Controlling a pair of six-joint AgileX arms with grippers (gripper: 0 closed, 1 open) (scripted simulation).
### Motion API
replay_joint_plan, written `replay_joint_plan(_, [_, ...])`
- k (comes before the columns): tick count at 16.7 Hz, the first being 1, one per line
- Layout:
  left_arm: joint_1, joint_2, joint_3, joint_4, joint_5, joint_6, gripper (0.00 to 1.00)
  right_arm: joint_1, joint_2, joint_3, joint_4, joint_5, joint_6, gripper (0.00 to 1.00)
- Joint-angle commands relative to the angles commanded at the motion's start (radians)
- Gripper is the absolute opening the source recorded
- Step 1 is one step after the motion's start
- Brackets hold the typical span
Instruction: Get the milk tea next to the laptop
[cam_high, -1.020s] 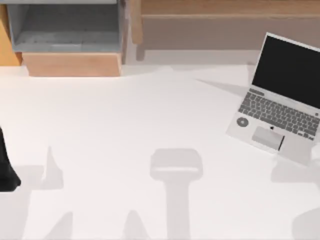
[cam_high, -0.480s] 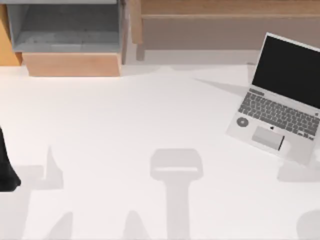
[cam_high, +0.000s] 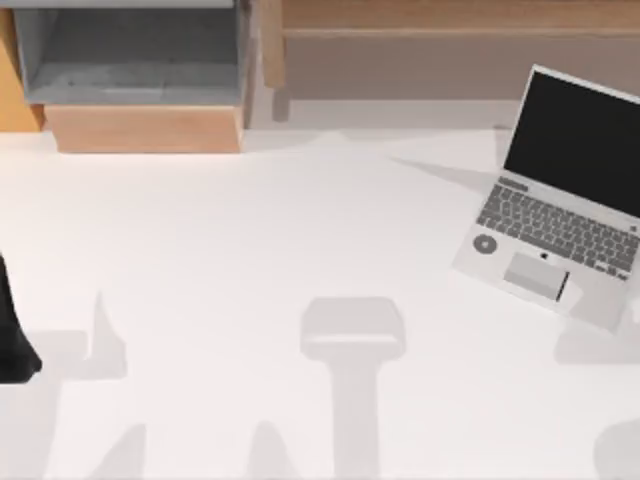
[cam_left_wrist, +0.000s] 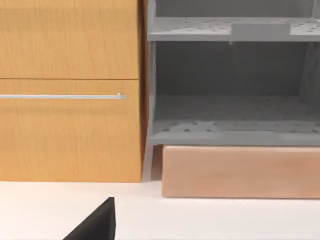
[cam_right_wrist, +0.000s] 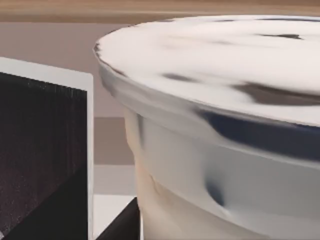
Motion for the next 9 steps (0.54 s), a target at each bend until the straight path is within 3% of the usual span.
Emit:
replay_joint_plan(3, [0.000, 0.000, 0.000, 0.000, 0.000, 0.000, 1.00, 0.000, 0.000, 0.000, 0.000, 0.000, 0.000, 0.98])
replay_joint_plan(9, [0.000, 0.000, 0.000, 0.000, 0.000, 0.000, 1.00, 0.000, 0.000, 0.000, 0.000, 0.000, 0.000, 1.00])
